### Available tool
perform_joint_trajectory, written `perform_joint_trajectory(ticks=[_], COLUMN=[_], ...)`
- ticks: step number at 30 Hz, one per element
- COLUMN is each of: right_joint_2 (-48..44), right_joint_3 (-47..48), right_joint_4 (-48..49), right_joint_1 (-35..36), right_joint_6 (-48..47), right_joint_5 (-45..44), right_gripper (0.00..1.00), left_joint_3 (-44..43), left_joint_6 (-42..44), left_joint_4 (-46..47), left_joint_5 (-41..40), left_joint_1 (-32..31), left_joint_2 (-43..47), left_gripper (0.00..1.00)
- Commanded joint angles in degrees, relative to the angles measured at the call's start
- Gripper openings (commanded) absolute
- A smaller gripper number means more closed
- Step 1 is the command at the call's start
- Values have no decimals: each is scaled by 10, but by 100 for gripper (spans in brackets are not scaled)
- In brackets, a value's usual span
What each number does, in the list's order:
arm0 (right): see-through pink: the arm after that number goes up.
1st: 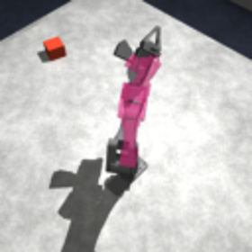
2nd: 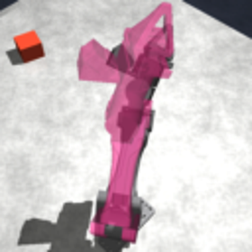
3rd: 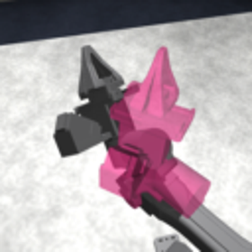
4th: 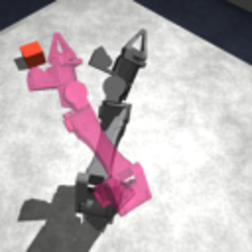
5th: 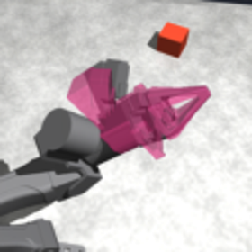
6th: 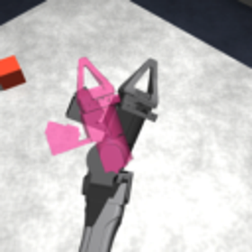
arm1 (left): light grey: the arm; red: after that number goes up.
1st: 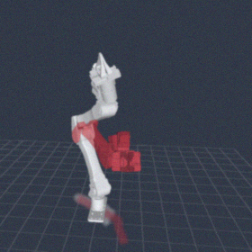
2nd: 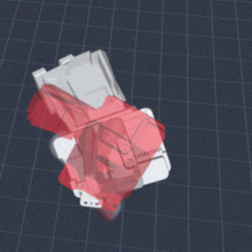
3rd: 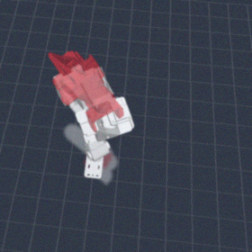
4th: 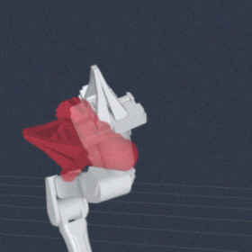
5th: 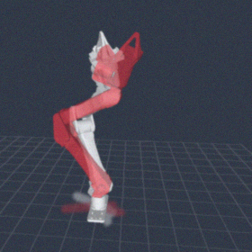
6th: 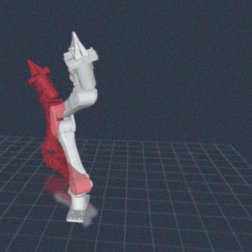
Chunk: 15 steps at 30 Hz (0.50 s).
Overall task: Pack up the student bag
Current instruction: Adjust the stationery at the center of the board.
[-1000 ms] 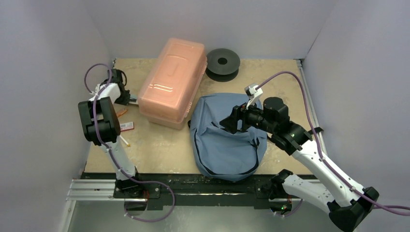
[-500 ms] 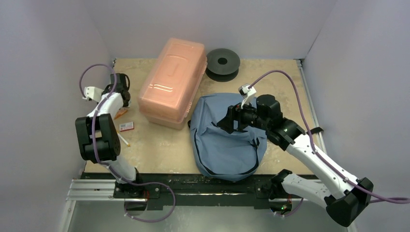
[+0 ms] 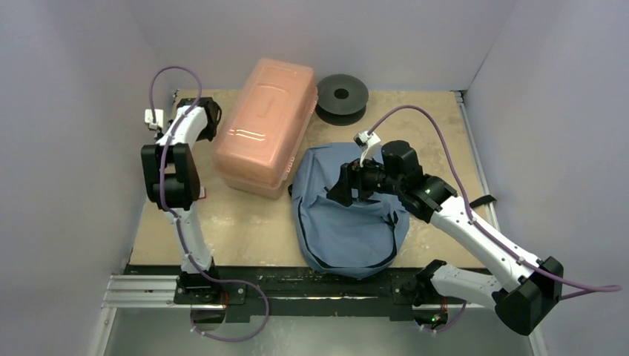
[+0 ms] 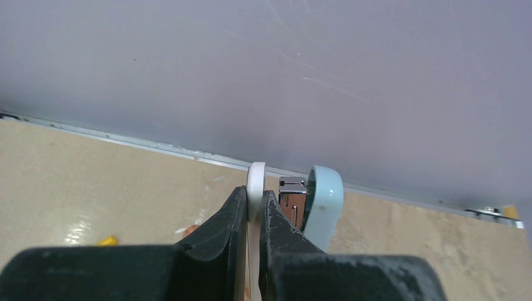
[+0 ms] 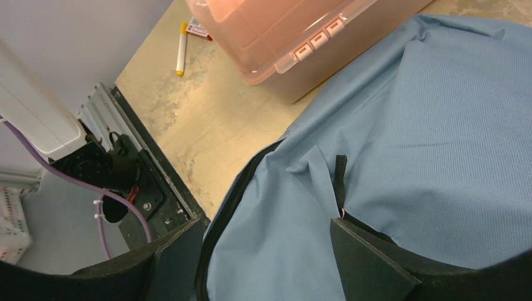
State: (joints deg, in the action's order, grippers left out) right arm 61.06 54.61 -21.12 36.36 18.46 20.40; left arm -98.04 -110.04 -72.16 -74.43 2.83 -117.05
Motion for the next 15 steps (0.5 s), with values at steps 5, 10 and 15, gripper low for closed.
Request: perform_joint_trajectory(ticks=[5, 10, 15], right_joint_2=[21, 12, -3], right_joint_3=[56, 51, 37], right_joint_4=[-17, -11, -1], right_joint_1=[2, 1, 1], right_joint_6=[-19, -11, 2], right_joint_5=[8, -6, -7], right_gripper=[78, 78, 78], left_joint_3=[-41, 99, 192], left_joint_6=[-180, 203, 236], left_joint_4=[-233, 160, 222], left_joint_5=[-39, 97, 272], left_joint_1=[-14, 4, 44], left_joint_2=[1, 124, 201], left_gripper=[0, 0, 0])
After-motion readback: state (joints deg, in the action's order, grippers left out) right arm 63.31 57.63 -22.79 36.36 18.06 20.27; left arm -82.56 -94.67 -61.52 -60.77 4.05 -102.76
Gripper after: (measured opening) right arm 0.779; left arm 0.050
